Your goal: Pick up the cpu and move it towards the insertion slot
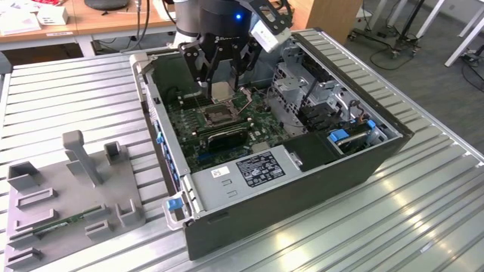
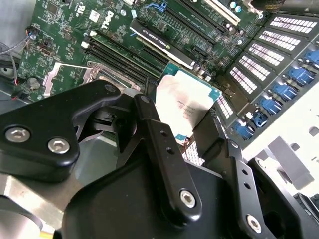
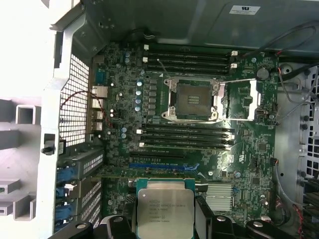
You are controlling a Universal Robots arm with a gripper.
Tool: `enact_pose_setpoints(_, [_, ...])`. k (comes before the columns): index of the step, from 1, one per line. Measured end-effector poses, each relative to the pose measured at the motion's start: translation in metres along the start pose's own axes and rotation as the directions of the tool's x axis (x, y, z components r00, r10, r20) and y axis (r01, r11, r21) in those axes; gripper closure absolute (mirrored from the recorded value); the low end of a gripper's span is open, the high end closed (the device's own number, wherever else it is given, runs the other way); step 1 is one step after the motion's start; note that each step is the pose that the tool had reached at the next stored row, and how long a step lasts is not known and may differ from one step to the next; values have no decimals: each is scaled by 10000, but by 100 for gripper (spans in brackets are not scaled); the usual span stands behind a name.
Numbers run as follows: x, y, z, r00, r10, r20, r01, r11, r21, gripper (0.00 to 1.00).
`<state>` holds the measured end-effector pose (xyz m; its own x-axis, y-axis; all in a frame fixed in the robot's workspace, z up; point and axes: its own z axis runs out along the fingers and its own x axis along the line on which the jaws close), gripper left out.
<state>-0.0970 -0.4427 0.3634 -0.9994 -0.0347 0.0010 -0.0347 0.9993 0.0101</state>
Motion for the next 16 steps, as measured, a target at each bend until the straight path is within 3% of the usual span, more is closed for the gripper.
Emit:
enact_pose_setpoints(8, [-5,32,4,10000,1,0,-1,10000,1,45])
enact_pose_setpoints(16, [-29,105,17,10000,2,0,-2,10000,1,45])
